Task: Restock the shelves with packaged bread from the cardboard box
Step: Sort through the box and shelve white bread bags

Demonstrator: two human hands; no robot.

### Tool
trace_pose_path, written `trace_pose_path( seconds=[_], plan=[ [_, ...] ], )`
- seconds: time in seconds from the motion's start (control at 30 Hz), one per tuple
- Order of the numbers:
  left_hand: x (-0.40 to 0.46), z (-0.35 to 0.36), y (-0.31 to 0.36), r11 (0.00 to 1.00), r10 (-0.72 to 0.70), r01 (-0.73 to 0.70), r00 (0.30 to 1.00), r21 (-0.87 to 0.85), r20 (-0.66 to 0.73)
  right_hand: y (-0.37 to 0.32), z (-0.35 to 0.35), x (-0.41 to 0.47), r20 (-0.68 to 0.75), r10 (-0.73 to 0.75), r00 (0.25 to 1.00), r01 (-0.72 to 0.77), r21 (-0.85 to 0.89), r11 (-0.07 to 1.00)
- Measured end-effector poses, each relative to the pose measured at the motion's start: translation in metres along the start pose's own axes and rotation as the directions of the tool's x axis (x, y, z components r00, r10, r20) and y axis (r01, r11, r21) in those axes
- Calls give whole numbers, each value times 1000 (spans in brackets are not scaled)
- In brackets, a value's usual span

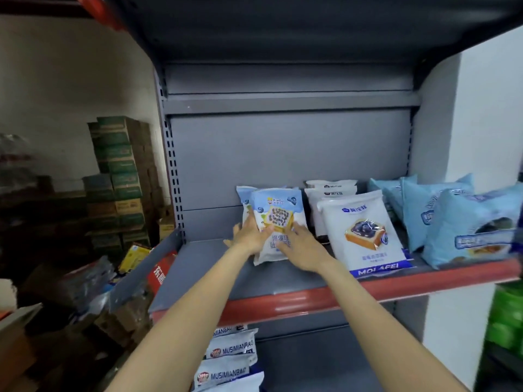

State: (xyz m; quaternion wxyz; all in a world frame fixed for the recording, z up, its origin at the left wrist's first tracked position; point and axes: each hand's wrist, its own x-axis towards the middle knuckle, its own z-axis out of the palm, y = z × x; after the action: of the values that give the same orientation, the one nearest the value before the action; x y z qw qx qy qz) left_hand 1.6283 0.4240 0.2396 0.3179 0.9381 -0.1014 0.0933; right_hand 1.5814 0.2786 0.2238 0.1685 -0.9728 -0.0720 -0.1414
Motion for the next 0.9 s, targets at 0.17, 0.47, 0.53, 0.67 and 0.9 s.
trace_pose_path(
  seconds=[0.17, 0.47, 0.53, 0.67, 0.9],
  plan=[
    [-45, -16, 14, 984, 104, -54, 949, 169, -297, 0, -12, -43, -156, -178, 972, 194, 90, 977],
    [-181, -3, 31, 847, 527, -448, 631, 287, -569, 10, -13, -173, -662, -132, 738, 296, 142, 945],
    [-218, 21, 26, 808, 576, -501, 566, 309, -590, 27, 2, -215, -704, -141, 696, 296, 103, 949],
    [-299, 81, 1, 874, 480, -420, 665, 245, -572, 77, 47, -304, -533, -97, 841, 244, 213, 946],
    [-405, 196, -64, 975, -145, 112, 976, 190, 165, 177, 136, -428, 308, 12, 951, -92, 246, 965]
  ],
)
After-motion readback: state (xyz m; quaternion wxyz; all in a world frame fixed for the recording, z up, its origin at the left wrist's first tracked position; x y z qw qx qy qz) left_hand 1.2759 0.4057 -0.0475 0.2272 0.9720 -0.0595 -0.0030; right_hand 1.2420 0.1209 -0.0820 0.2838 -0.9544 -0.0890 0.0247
